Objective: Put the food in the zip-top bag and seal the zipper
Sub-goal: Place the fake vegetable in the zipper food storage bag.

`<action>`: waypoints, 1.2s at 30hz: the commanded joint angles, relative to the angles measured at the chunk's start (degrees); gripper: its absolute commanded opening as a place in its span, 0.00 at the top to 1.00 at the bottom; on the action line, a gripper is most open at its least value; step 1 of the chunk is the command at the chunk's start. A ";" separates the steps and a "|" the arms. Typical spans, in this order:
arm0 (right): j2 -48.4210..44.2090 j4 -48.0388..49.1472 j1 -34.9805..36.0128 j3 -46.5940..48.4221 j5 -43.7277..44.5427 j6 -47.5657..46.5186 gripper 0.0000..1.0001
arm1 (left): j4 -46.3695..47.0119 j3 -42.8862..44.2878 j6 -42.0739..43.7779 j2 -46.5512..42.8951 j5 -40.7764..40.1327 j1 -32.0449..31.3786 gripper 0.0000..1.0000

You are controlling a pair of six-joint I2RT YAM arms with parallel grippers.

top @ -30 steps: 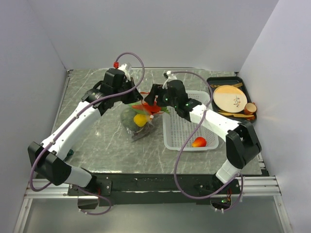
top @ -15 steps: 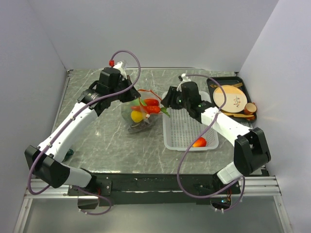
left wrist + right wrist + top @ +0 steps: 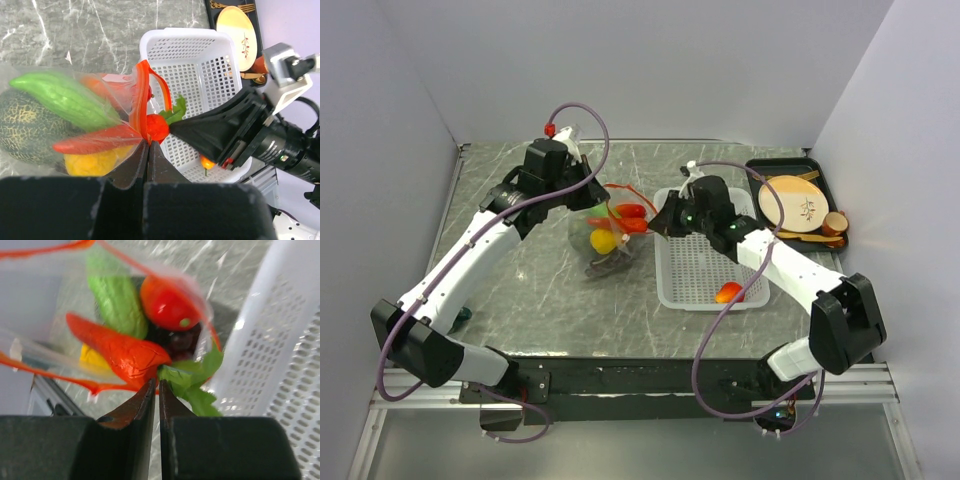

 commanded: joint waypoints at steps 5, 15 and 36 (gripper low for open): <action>3.78 1.37 4.21 4.41 -5.04 0.11 0.85 | 6.34 -0.12 -1.09 -1.37 2.75 0.23 0.99; 11.96 1.90 4.39 13.28 -6.01 -1.20 0.82 | 7.84 -1.79 -1.61 -1.37 7.14 0.23 0.99; 20.05 8.14 5.62 18.65 -16.12 -0.06 0.78 | 7.75 -2.06 -1.53 0.39 7.41 0.23 0.99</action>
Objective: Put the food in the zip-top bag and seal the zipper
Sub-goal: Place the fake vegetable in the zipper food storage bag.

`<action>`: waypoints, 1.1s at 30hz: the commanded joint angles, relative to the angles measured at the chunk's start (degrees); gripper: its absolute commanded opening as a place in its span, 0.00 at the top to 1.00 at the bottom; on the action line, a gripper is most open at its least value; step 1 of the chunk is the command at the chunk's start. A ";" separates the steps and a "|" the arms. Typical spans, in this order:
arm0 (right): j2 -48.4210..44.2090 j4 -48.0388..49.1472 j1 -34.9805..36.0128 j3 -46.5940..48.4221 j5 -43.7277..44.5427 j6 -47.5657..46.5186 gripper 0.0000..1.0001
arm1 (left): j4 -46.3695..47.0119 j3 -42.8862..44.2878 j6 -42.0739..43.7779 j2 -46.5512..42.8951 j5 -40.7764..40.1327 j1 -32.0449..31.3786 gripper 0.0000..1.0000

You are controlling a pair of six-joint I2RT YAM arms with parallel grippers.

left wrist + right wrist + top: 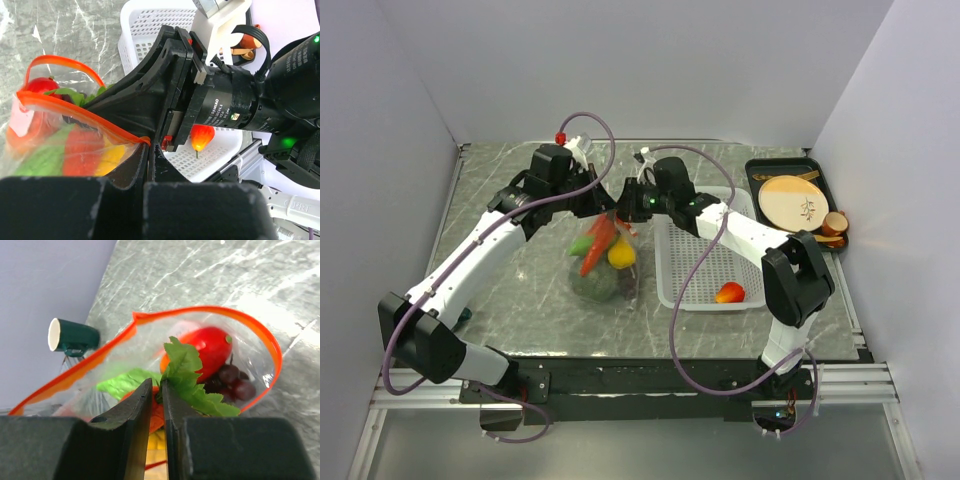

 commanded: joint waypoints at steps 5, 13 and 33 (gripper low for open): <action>-0.02 1.41 0.90 1.27 -7.87 -2.08 0.80 | 3.15 1.90 -0.32 -1.60 -4.96 -0.05 0.99; -1.78 -7.38 0.90 0.65 -11.64 -7.35 0.84 | 1.83 1.90 -0.23 -3.01 -10.15 1.35 0.99; -8.36 -10.47 -0.33 -1.88 5.28 -9.12 0.46 | 4.03 -1.43 0.91 -5.47 -5.67 2.23 0.99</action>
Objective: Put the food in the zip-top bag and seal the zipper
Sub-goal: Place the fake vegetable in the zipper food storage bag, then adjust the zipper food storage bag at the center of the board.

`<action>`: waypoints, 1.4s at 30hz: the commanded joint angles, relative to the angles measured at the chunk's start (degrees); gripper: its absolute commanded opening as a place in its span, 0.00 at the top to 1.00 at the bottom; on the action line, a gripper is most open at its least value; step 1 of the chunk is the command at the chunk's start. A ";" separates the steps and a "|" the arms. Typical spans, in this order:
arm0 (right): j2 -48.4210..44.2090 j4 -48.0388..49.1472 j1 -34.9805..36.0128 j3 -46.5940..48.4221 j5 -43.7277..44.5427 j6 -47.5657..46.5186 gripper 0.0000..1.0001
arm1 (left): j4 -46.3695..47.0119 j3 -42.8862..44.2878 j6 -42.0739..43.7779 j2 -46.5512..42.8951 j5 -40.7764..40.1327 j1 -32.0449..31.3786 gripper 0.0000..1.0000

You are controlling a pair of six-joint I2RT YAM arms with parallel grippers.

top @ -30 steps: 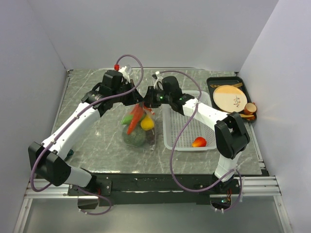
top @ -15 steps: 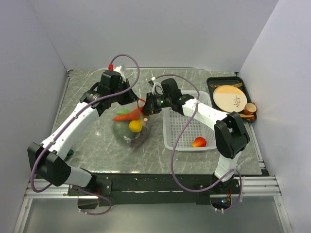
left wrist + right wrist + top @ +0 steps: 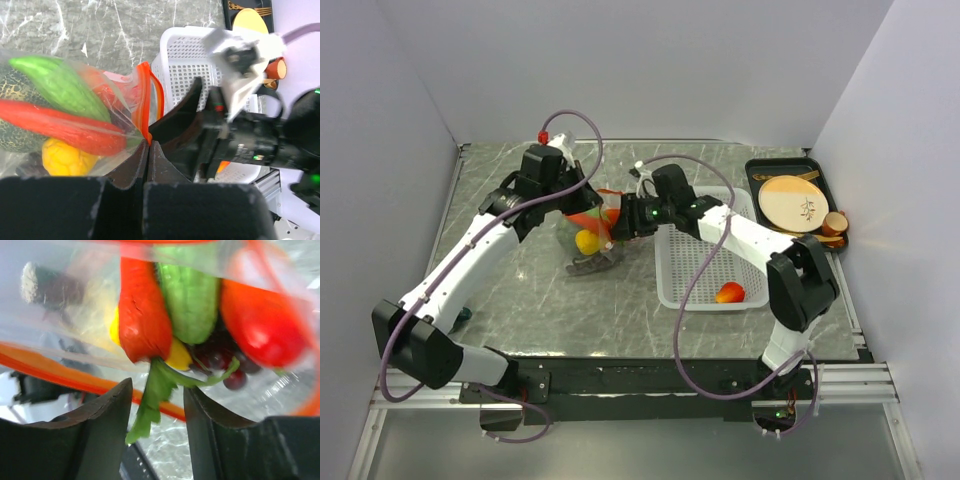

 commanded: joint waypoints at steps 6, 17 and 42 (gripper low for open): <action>-11.40 0.70 -4.15 -3.34 14.52 0.25 0.42 | 5.95 -2.54 1.98 -5.11 2.40 0.11 0.99; -8.33 -4.66 -6.00 -3.16 15.33 0.34 0.50 | 6.13 -3.33 2.07 -5.90 0.20 0.11 0.99; -4.80 -0.53 -5.47 -5.10 7.32 4.47 0.95 | 6.66 -4.56 1.89 -7.57 0.03 1.78 0.99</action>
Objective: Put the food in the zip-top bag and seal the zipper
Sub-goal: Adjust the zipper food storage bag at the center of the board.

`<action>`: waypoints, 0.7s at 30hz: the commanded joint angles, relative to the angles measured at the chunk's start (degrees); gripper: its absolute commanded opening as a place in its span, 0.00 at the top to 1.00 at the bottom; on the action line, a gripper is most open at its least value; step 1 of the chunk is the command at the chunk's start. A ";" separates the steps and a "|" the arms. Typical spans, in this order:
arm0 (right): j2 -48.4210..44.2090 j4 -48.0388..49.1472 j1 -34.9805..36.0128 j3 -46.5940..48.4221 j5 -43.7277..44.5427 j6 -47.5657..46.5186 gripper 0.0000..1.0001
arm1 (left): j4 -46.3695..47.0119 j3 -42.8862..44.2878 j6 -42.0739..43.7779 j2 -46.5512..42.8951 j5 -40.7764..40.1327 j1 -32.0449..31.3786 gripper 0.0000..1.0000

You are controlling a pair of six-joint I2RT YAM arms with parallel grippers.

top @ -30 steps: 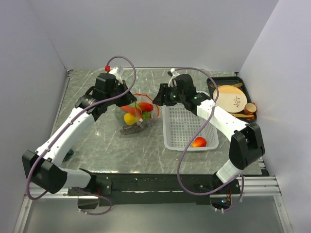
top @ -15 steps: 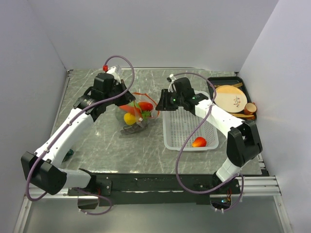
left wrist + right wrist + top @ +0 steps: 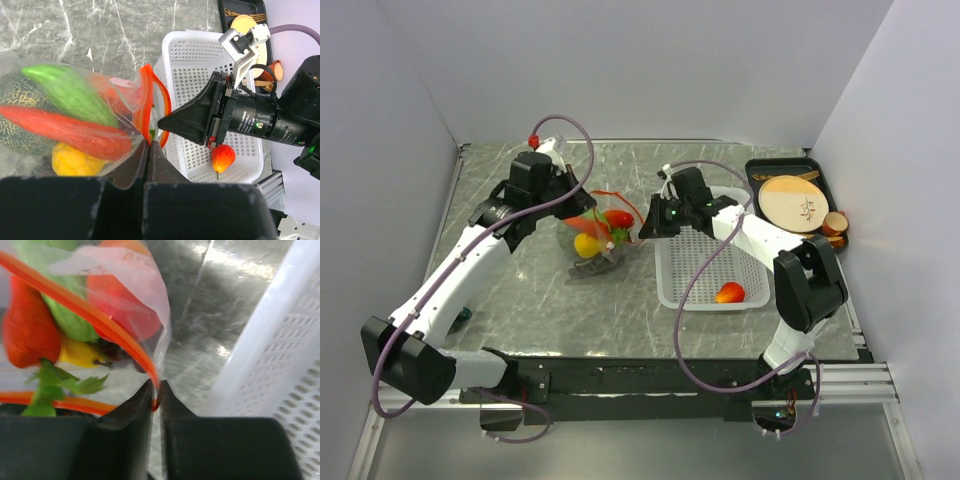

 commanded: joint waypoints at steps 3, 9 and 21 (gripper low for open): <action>-7.94 6.05 0.52 0.21 -1.46 1.73 1.00 | 3.29 0.79 1.33 -2.30 -2.01 0.67 0.99; -7.38 5.20 3.85 11.61 -5.86 -1.15 1.00 | -2.15 7.82 6.34 1.02 -4.14 4.97 0.96; -0.08 0.71 7.38 21.83 -1.29 -0.11 1.00 | -2.83 6.51 0.81 1.73 2.23 6.65 0.99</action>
